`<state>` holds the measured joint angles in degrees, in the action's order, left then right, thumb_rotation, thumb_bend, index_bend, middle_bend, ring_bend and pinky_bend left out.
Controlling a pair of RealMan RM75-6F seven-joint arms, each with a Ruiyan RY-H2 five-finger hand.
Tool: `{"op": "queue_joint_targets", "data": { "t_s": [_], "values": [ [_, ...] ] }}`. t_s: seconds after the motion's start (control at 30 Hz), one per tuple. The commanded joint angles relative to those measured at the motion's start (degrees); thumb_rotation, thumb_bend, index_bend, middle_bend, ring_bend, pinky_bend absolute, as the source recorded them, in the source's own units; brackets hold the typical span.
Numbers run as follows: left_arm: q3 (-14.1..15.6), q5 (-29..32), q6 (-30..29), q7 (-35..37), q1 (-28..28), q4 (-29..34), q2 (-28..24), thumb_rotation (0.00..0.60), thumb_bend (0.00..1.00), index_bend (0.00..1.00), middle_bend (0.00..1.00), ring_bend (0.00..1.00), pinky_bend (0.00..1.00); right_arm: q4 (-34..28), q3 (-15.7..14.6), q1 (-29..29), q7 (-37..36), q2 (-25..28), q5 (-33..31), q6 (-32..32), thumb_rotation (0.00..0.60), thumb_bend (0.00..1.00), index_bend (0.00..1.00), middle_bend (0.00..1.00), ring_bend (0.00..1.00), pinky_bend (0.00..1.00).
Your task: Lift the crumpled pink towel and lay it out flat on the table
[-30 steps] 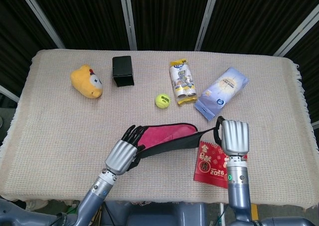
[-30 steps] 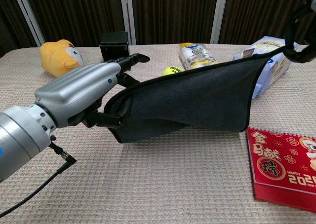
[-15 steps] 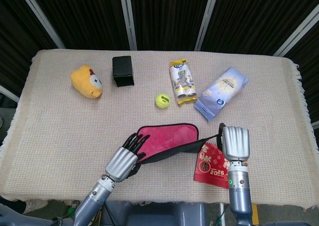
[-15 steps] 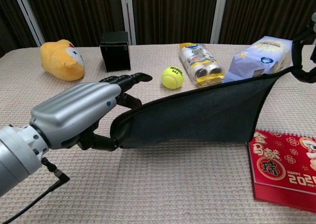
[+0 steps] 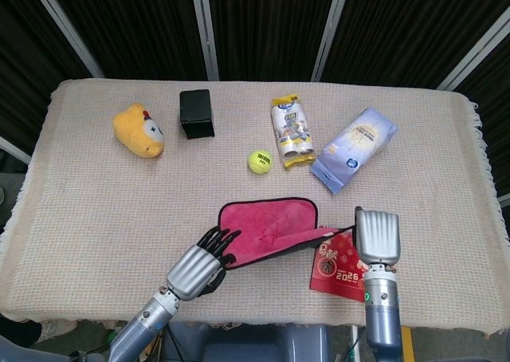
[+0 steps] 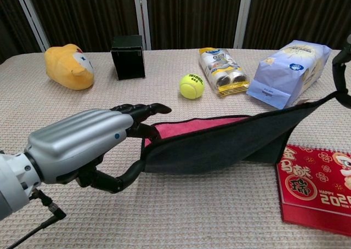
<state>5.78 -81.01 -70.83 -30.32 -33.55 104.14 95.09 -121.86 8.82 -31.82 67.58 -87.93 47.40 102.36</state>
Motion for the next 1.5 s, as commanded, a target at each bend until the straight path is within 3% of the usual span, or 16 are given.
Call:
{"op": "queue_joint_targets", "data": {
  "t_s": [0.03,0.5,0.67,0.83,0.97,1.17,1.4,1.5],
  "values": [
    [0.4,-0.2,0.6,0.4,0.1,0.6,-0.6,0.600,0.55,0.39,0.00,0.00,0.00,-0.9,-0.1,-0.1,3.8,-0.6,-1.6,2.3,0.600,0.73,0.44,1.00,1.00,1.00],
    [0.9,-1.9,3.3,1.4,0.8,1.4,-1.6,0.600,0.52,0.36,0.00,0.00,0.00,-2.5,-0.1,-0.8,13.3,-3.6,-4.4,9.0,0.600,0.71,0.42,0.99,1.00,1.00],
    [0.6,-1.9,3.3,2.0,1.6,1.8,-2.3,0.600,0.31,0.24,0.00,0.00,0.00,-1.7,-0.7,-0.7,12.8,-3.2,-3.3,8.6,0.600,0.64,0.30,0.85,0.89,0.98],
    [-1.0,-1.3,2.8,3.8,2.2,2.4,-4.1,0.600,0.13,0.07,0.00,0.00,0.00,0.6,-1.1,-0.3,10.0,-1.5,-0.6,7.0,0.600,0.58,0.14,0.65,0.70,0.89],
    [-2.6,-0.9,2.7,5.2,2.3,2.7,-5.5,0.600,0.04,0.03,0.00,0.00,0.00,2.4,-1.1,0.9,4.8,0.5,1.8,5.1,0.600,0.53,0.08,0.55,0.61,0.81],
    [-5.2,0.7,3.6,7.5,1.9,2.7,-8.5,0.600,0.01,0.00,0.00,0.00,0.00,6.6,-1.6,3.8,-7.7,4.9,6.2,0.2,0.600,0.50,0.04,0.41,0.46,0.66],
    [-6.0,2.2,4.6,8.8,2.0,2.0,-11.0,0.600,0.01,0.00,0.00,0.00,0.00,12.8,-2.8,7.4,-24.5,9.3,9.8,-7.2,0.600,0.48,0.00,0.09,0.06,0.20],
    [-5.8,2.2,4.9,9.2,2.1,1.5,-11.6,0.600,0.01,0.00,0.00,0.00,0.00,16.1,-3.8,8.9,-30.5,10.5,11.8,-9.6,0.600,0.47,0.00,0.03,0.00,0.06]
  ]
}}
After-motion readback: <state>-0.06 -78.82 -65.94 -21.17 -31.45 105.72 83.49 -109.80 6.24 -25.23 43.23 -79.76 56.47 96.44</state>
